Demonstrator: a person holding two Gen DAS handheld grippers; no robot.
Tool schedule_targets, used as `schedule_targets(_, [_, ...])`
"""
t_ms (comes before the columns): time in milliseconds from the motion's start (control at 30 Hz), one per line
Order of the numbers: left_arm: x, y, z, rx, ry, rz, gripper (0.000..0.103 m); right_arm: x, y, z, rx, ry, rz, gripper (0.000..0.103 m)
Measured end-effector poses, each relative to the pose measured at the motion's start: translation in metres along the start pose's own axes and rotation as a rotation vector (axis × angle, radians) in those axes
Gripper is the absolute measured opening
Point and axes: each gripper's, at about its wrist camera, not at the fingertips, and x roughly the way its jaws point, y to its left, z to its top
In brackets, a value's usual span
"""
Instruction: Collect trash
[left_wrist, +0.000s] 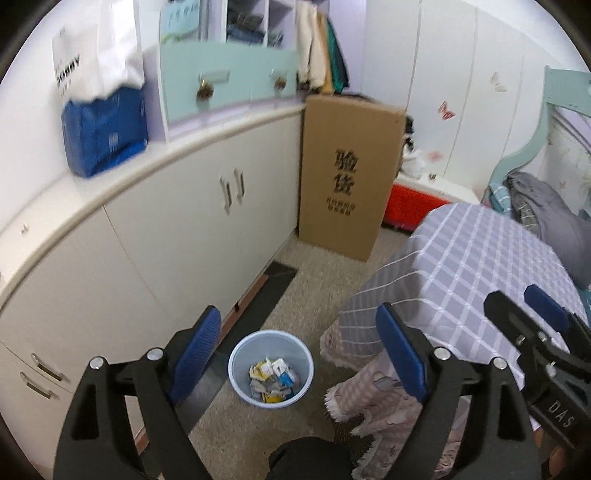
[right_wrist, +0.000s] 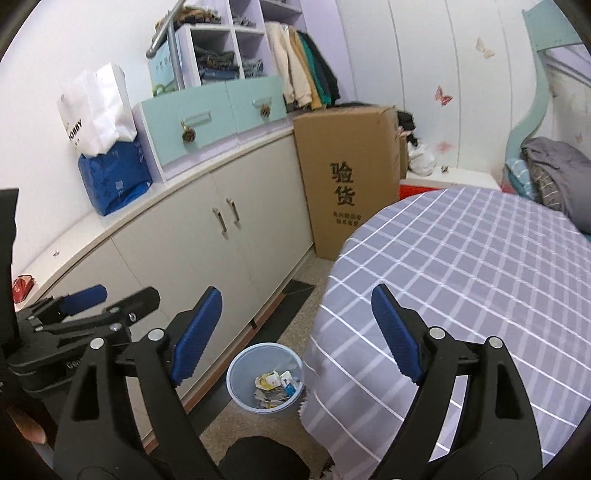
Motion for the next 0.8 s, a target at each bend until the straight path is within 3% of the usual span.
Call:
schedule_targets(400, [-0.115,-0.057,-0.020,0.090,-0.213,-0.051,0.090,-0.112,-0.023,-0.011,0.011,-0.157,-0.094,0.087])
schedule_targets(800, [-0.210,-0.078,-0.047,0.132,-0.376,-0.065,0.096,-0.210,-0.035,-0.033,0.039,-0.274,-0.136,0.094])
